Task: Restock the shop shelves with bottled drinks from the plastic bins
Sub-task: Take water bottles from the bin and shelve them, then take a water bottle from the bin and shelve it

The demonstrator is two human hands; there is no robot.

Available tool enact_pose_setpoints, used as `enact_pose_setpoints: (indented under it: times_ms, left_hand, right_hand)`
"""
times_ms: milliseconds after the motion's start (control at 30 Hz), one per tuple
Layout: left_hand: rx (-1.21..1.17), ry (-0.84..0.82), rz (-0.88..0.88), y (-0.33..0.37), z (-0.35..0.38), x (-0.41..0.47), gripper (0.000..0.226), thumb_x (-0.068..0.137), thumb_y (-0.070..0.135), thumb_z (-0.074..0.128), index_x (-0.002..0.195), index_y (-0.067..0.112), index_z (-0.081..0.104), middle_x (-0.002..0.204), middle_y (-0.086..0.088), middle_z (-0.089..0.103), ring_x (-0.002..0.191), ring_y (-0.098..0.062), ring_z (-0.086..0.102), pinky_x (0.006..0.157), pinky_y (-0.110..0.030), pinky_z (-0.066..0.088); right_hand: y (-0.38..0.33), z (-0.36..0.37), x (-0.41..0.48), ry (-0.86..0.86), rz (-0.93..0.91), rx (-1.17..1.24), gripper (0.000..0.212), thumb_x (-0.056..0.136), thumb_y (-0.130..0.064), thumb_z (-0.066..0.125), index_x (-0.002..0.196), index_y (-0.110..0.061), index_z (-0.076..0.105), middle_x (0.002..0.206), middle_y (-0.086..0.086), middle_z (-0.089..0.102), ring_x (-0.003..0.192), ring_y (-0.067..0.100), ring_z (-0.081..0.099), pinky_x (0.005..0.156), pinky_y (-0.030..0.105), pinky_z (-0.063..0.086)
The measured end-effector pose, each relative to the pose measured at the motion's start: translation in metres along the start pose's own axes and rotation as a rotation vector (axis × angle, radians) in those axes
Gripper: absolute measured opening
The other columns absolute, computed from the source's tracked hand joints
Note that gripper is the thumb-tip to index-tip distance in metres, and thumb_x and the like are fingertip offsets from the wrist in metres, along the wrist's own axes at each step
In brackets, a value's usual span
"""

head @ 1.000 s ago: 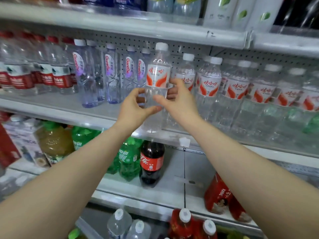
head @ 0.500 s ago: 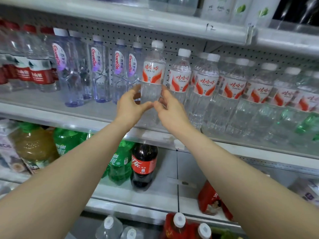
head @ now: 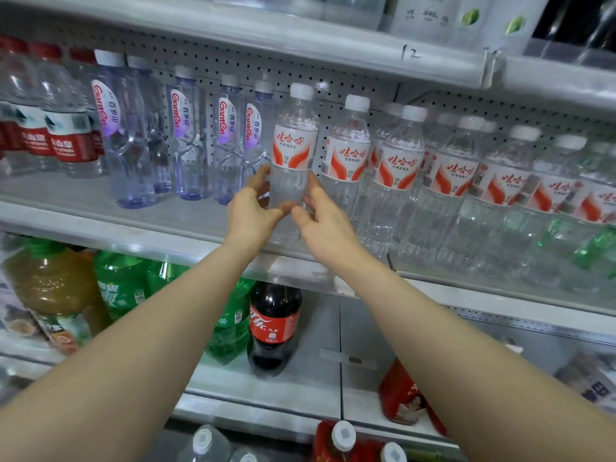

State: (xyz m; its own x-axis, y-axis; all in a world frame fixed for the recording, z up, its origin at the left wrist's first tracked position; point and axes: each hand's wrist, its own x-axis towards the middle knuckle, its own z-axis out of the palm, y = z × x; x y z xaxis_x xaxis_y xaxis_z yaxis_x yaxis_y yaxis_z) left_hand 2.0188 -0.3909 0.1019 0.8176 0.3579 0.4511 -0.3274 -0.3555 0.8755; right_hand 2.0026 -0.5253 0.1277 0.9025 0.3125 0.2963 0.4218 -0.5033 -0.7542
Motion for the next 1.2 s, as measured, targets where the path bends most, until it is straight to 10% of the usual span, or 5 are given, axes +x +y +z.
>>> enact_pose_setpoints:
  times_ms: [200,367,633,1200]
  left_hand:
    - [-0.051,-0.028,0.005,-0.009,0.007,-0.004,0.087,0.075,0.014,0.079,0.15,0.024,0.037,0.134,0.0,0.062,0.122,-0.016,0.059,0.105,-0.043,0.047]
    - [-0.022,-0.028,-0.035,-0.013,0.01,-0.022,0.082,0.085,0.012,0.074,0.153,0.025,0.03,0.141,-0.002,0.056,0.128,-0.016,0.053,0.11,-0.039,0.042]
    - [-0.004,0.16,0.035,0.002,0.02,-0.069,0.046,0.085,0.013,0.074,0.127,0.021,0.058,0.121,0.001,0.061,0.103,-0.004,0.059,0.095,-0.019,0.048]
    - [-0.151,-0.368,0.053,0.065,0.194,-0.191,0.034,0.085,0.004,0.072,0.106,0.029,0.062,0.098,0.013,0.066,0.087,-0.003,0.065,0.081,-0.019,0.054]
  right_hand:
    - [0.007,0.0,-0.005,-0.021,-0.011,-0.026,0.067,0.105,-0.023,0.046,0.161,-0.031,0.011,0.146,0.007,0.052,0.132,0.023,0.052,0.1,0.028,0.038]
    - [0.015,-0.005,-0.012,-0.038,-0.027,0.041,0.059,0.105,-0.018,0.046,0.159,-0.025,0.023,0.156,-0.002,0.043,0.143,0.016,0.041,0.118,0.035,0.033]
    - [0.028,-0.032,-0.039,0.001,-0.094,0.013,0.048,0.104,-0.012,0.047,0.151,-0.023,0.042,0.141,0.001,0.059,0.128,0.014,0.054,0.109,0.03,0.042]
    - [0.164,-0.178,-0.183,0.27,0.081,-0.014,0.041,0.096,-0.006,0.061,0.133,-0.024,0.062,0.116,0.0,0.069,0.11,0.007,0.064,0.094,0.018,0.05]
